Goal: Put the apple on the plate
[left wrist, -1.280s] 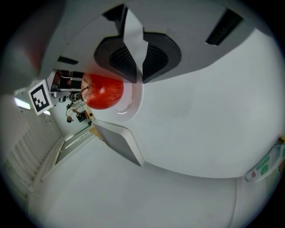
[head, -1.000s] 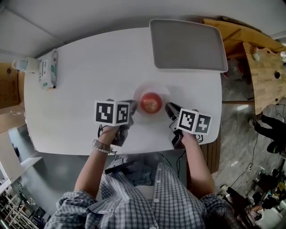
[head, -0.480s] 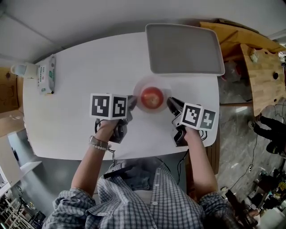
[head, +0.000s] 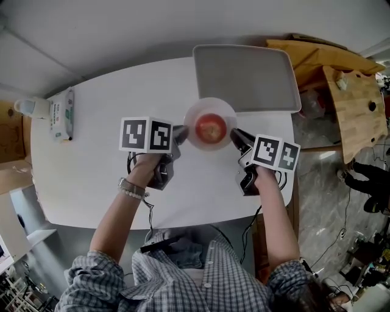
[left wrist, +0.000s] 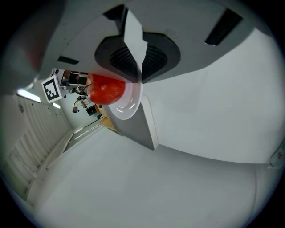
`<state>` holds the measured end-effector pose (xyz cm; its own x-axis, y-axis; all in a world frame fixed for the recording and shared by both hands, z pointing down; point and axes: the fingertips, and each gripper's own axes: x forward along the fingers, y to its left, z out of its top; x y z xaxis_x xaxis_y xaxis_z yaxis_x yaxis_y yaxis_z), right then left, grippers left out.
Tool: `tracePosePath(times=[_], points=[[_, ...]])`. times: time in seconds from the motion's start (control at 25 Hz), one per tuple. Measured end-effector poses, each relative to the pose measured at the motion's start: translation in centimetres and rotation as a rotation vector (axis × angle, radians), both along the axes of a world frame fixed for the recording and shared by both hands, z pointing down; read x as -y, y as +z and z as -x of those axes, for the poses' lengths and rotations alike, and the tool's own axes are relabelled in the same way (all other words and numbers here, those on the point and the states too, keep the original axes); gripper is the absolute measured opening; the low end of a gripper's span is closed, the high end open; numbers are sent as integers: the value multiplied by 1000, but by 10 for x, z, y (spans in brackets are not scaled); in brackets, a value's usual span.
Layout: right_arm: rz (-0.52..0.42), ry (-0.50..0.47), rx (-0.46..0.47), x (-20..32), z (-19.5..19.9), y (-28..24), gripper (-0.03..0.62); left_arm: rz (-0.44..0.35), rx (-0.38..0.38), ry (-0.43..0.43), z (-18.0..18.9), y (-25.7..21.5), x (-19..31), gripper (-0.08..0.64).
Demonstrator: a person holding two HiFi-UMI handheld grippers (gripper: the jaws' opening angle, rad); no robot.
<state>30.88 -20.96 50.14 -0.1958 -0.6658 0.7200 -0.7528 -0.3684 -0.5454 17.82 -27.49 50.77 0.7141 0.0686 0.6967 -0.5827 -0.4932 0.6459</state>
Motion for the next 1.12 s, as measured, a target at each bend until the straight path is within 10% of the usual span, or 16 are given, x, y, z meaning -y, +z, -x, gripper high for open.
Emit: tracePosePath(times=[1.12], points=[[-76, 108, -16, 80, -90, -16, 51, -83, -62, 61, -95, -17, 90, 35]])
